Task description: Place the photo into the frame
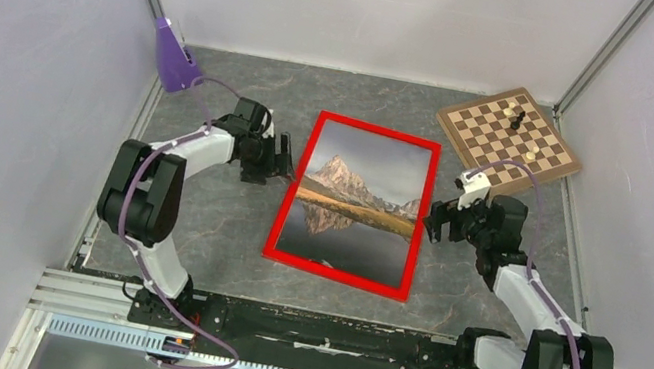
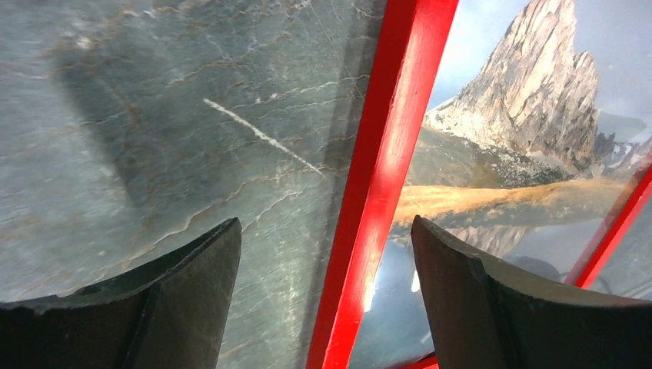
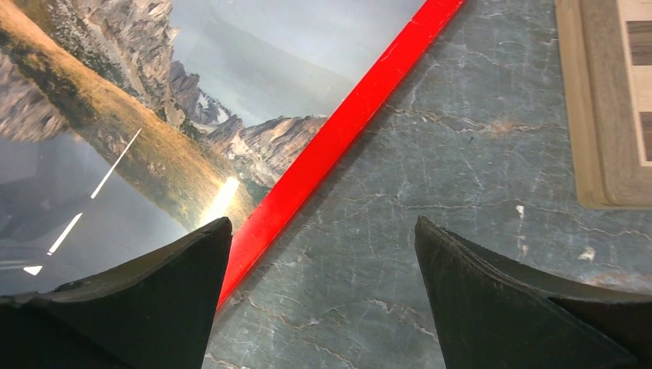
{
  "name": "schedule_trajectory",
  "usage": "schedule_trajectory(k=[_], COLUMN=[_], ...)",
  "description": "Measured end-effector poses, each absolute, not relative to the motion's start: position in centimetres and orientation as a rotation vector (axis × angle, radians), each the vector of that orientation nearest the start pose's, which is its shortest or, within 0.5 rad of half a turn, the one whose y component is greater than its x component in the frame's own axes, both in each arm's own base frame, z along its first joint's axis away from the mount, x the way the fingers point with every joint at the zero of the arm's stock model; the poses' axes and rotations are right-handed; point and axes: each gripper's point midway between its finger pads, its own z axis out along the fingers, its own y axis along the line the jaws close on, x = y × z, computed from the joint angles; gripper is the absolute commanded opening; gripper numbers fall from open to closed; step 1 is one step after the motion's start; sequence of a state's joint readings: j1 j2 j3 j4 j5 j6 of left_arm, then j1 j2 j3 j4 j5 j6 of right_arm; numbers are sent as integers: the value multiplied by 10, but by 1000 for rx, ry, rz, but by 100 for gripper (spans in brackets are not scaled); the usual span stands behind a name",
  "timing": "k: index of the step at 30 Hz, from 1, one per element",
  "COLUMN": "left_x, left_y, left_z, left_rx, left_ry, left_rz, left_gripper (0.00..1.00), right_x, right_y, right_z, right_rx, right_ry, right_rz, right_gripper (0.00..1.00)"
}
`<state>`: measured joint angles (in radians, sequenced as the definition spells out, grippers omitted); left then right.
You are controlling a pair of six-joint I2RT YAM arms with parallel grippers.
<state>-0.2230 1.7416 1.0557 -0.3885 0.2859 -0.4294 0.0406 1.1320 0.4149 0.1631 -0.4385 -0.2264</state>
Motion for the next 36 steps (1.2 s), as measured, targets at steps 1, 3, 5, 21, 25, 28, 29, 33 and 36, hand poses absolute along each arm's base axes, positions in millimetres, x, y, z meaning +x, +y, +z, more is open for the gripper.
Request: schedule_trajectory(k=[1,3,5,21,25,28,29,33,36], left_x=[348,349,352,352,343,338,336,326,316], left_y=[-144,-140,-135,-92,-77,-66,-63,-57,-54], left_z=[41,51,64,184,188,199,207,247,278], left_rx=[-170,-146,-127,35,53,62,69,80,96], left_ry=[2693,2667,2629,2269,2273,2242,2218,2083,1962], left_rz=[-574,-548,-528,-414,-362,-317,-305,-274,-254], left_gripper=[87,87,87,100,100,100,100,100,100], right_x=[309,310,312,316,312,307,305,299,297], right_y=[78,73,68,1,-12,-17,-19,-23,-29], right_z=[79,82,86,126,149,168,173,186,190], right_rx=[-528,-515,-499,-277,-244,-233,-230,-211,-184], right_ry=[2015,2015,2012,1991,1928,1871,1855,1815,1808], right_rz=[345,325,302,63,-29,-81,-95,-130,-162], right_gripper=[93,94,94,98,98,98,98,98,99])
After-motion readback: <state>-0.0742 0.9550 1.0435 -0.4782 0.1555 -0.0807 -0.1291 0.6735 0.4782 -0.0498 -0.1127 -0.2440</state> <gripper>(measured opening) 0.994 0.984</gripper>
